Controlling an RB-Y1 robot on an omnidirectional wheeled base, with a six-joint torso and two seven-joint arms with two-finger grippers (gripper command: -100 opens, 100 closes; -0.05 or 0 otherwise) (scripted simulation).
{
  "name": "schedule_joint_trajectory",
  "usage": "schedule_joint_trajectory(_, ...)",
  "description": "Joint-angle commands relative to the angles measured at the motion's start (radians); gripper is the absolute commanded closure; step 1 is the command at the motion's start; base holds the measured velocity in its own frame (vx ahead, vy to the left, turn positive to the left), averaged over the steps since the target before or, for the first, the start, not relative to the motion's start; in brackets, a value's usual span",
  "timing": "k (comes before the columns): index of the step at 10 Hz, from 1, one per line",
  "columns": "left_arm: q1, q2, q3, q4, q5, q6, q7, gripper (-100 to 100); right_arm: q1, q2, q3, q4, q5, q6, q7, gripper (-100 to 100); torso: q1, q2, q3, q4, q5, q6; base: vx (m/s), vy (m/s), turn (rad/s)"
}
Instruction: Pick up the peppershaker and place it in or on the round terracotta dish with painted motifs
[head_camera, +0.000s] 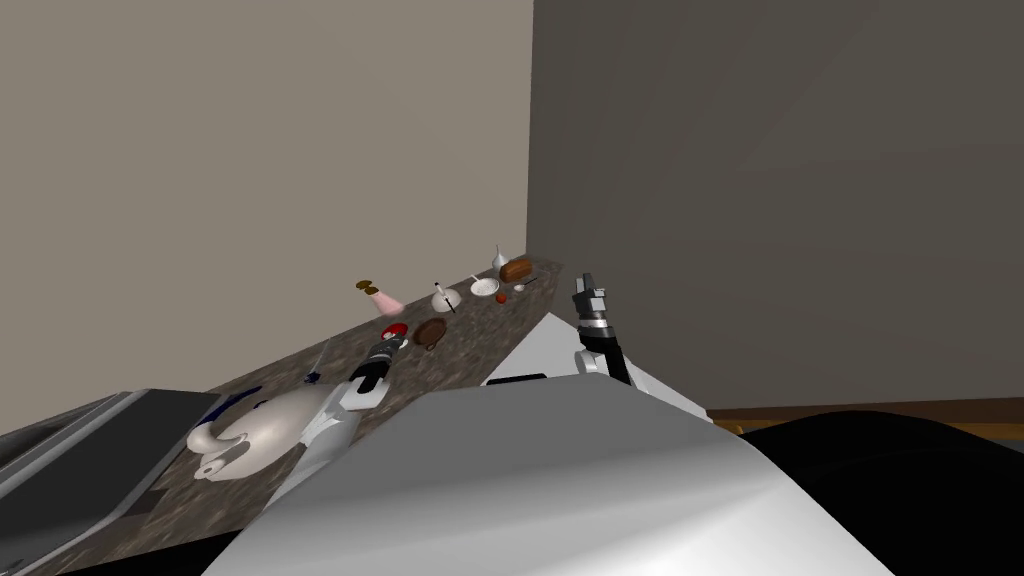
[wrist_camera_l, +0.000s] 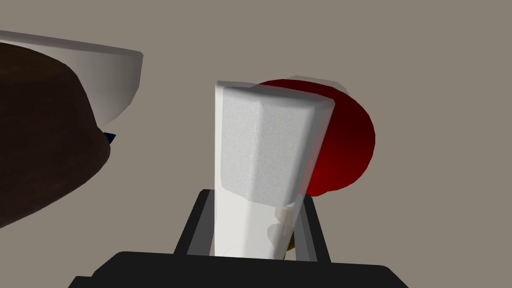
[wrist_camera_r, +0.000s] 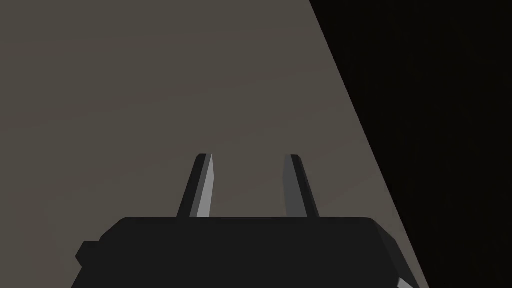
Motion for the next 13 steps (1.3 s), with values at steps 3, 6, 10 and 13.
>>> schedule_joint_trajectory(3, 0.025, -0.002, -0.025, -0.046, 0.0, 0.008, 0.007, 100, 0.0, 0.0, 0.0, 0.0, 0.0, 0.0, 0.0, 0, 0.0, 0.0, 0.0, 0.0, 0.0, 0.0, 0.013, 0.0, 0.079)
schedule_joint_trajectory(6, 0.055, -0.008, -0.073, -0.116, -0.003, 0.018, 0.014, 100, 0.0, 0.0, 0.0, 0.0, 0.0, 0.0, 0.0, 0, 0.0, -0.004, -0.002, -0.001, 0.0, -0.002, 0.08, 0.007, 0.233)
schedule_joint_trajectory(10, 0.095, -0.016, -0.138, -0.208, -0.007, 0.031, 0.023, 100, 0.0, 0.0, 0.0, 0.0, 0.0, 0.0, 0.0, 0, 0.0, -0.004, -0.002, -0.001, 0.0, 0.0, 0.07, 0.007, 0.183)
schedule_joint_trajectory(13, 0.098, -0.021, -0.144, -0.216, -0.009, 0.03, 0.022, 0, 0.0, 0.0, 0.0, 0.0, 0.0, 0.0, 0.0, 0, 0.0, -0.002, -0.001, 0.0, 0.0, 0.0, 0.028, 0.002, 0.076)
